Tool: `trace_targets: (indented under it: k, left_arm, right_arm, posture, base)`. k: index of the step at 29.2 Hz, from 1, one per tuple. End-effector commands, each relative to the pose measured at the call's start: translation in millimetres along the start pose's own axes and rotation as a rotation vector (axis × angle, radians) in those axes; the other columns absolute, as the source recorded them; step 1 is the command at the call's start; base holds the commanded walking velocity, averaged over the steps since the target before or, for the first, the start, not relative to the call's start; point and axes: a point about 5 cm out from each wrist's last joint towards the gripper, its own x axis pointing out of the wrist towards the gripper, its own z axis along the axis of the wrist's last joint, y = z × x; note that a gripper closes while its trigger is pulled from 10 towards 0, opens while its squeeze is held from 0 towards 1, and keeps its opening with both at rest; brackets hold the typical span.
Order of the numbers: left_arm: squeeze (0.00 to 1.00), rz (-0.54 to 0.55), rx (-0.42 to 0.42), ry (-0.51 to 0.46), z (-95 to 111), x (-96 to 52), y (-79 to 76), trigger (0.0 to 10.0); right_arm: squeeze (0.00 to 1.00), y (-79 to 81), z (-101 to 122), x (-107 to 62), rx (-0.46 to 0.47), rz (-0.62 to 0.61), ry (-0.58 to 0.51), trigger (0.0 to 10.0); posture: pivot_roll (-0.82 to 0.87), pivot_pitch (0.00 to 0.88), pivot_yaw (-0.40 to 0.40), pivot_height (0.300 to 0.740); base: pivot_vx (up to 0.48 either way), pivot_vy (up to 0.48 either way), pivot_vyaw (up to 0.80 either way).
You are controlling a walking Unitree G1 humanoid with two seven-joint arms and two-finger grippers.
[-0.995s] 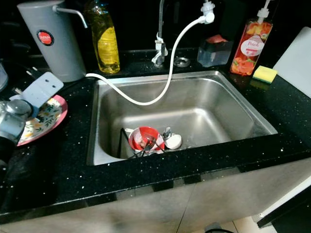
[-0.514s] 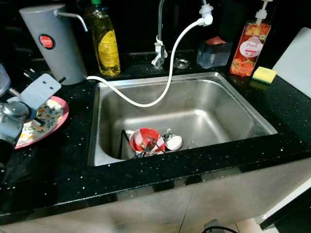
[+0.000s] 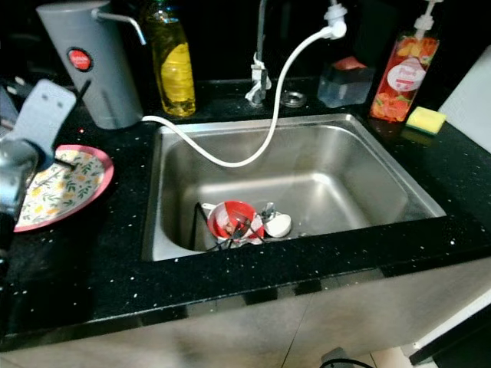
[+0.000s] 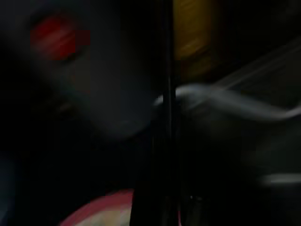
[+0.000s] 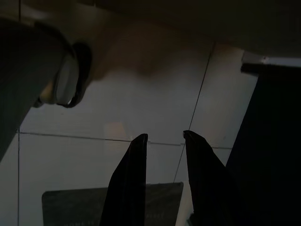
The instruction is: Kitchen organization
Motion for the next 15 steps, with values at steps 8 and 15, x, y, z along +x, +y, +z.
trace_targets:
  k: [8, 15]
  left_arm:
    - [0.0, -0.464, -0.234, -0.05, -3, -9.4, -80.3, 10.0]
    - [0.0, -0.504, -0.13, -0.039, -21, -12.2, -111.4, 10.0]
  right_arm:
    - [0.0, -2.9, -8, -1.4, -0.002, -0.002, 0.019, 10.0]
    - [0.0, -6.2, -9, -1.7, -0.003, -0.008, 0.024, 10.0]
  posture:
    - [0.07, 0.0, -0.045, 0.74]
    - [0.07, 0.0, -0.043, 0.74]
  base:
    - [0.0, 0.0, 0.0]
    - [0.0, 0.0, 0.0]
